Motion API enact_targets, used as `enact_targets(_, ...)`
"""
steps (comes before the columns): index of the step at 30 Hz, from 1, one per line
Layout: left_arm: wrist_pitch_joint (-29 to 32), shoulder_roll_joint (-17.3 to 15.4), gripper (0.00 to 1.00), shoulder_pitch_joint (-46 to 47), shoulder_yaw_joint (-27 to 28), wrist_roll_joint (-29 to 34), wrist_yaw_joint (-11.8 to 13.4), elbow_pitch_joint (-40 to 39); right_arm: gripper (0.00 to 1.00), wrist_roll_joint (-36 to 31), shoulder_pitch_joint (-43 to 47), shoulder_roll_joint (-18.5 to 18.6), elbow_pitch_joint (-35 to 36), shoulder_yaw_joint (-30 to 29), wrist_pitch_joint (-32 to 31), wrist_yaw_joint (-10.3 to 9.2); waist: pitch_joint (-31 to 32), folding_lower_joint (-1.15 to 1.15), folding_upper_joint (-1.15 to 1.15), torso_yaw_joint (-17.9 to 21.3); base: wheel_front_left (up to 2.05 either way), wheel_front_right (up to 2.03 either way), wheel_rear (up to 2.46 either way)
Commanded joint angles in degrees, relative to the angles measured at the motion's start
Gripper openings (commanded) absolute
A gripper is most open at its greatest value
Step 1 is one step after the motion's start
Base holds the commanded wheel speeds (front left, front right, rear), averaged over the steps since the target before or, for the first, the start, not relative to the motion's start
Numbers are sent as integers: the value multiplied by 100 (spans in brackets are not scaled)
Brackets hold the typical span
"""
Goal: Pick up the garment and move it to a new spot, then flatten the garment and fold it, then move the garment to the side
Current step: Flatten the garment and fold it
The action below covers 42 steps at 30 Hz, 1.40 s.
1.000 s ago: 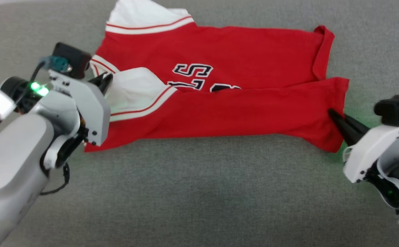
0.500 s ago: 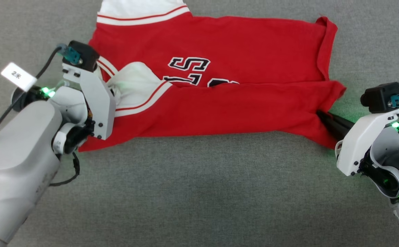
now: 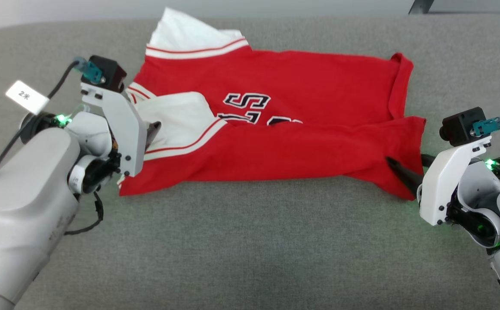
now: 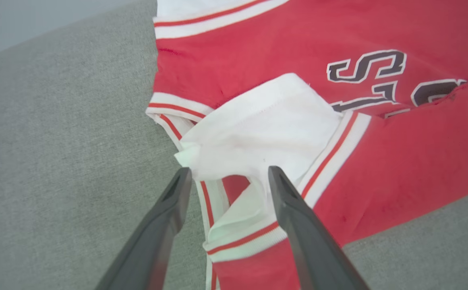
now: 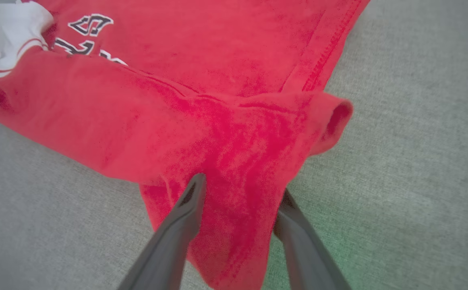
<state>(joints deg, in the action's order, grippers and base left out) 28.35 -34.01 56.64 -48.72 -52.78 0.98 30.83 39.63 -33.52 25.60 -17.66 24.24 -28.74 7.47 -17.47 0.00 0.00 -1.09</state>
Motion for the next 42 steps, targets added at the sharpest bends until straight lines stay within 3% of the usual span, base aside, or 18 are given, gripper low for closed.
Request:
enact_targets(1,-69,1,100,-11,8,22,-10,24,100,-11,-8,-13,-16,-5,48,3,194,0,0,-20,0,0,0)
enact_targets(7,-337,-73,100,-288,30,23,60,-12,100,-171,205,72,243,73,533,3,546,0,0,17,0,0,0)
enact_targets(15,-1301,-279,100,-797,353,28,461,-503,100,-977,787,211,931,-211,2290,2,874,0,0,97,0,0,0)
enact_targets(24,-1347,-693,100,-1494,504,-197,875,-1393,100,-2031,1906,-292,1655,-931,3536,-1,1070,0,0,207,0,0,0)
enact_targets(32,-631,-930,100,-1800,487,-587,1158,-1835,100,-2301,2495,-763,2136,-1262,3219,-1,935,0,0,292,0,0,0)
enact_targets(42,792,-726,100,-1270,187,-1026,852,-750,100,-2241,2314,-875,2669,-1349,2804,-1,532,0,0,405,0,0,0)
